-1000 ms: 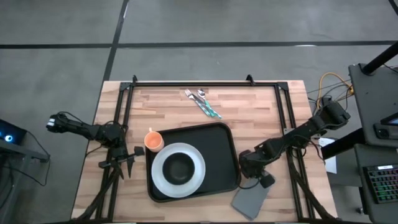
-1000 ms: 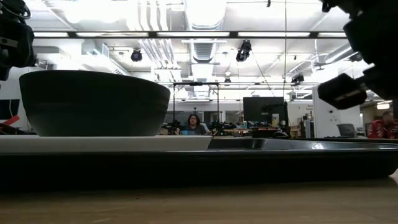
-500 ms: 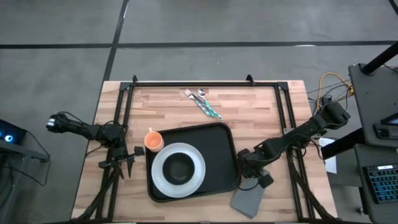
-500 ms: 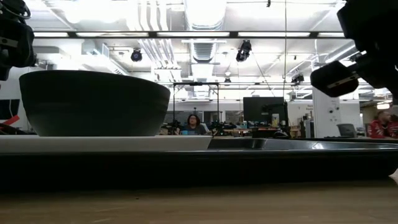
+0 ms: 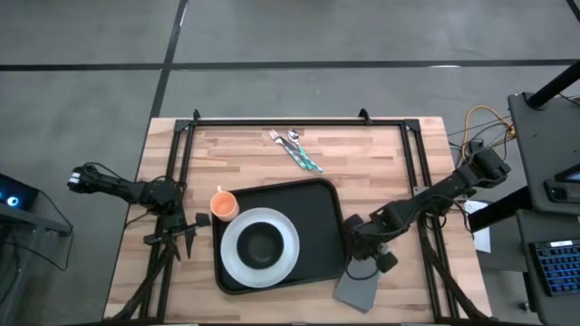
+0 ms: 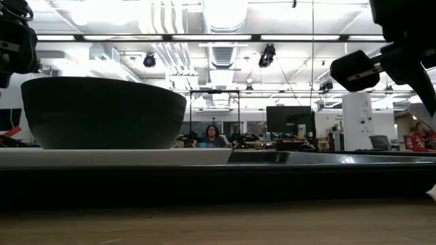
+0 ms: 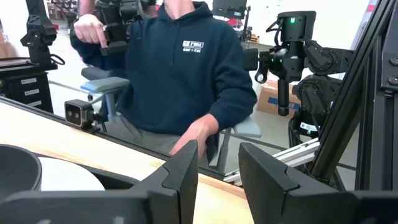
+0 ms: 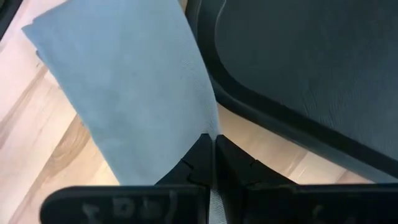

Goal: Set up tray
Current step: Put the table gray napkin on the serving tray

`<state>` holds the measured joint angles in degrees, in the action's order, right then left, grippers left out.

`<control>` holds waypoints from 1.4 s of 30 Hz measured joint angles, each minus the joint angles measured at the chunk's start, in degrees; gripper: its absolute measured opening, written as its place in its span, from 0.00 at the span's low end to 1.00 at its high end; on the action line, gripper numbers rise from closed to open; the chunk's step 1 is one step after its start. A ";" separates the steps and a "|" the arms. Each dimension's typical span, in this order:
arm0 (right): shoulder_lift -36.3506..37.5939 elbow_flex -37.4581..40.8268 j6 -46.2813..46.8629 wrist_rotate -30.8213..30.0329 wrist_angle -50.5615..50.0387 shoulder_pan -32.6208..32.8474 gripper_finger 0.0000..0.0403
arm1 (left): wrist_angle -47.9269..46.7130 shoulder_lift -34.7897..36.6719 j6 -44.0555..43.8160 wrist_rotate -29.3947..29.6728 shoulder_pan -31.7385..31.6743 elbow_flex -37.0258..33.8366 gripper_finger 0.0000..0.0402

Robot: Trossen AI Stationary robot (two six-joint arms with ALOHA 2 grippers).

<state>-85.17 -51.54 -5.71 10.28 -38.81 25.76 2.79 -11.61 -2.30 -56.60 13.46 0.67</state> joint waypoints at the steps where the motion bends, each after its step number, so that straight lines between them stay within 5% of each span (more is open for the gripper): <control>1: 0.00 -0.11 -0.54 0.00 -0.19 0.00 0.02 | 0.00 0.00 0.01 0.00 0.01 0.00 0.24; 20: 0.03 -0.97 -6.50 0.07 -3.06 0.37 0.02 | 0.00 0.02 0.00 -0.01 0.00 0.00 0.24; 42: -1.93 -10.65 -9.27 -4.36 -7.50 2.36 0.02 | 0.00 0.00 0.01 -0.01 -0.01 0.00 0.24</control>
<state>-87.10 -62.20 -14.99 5.92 -46.31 28.12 2.79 -11.62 -2.28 -56.61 13.45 0.67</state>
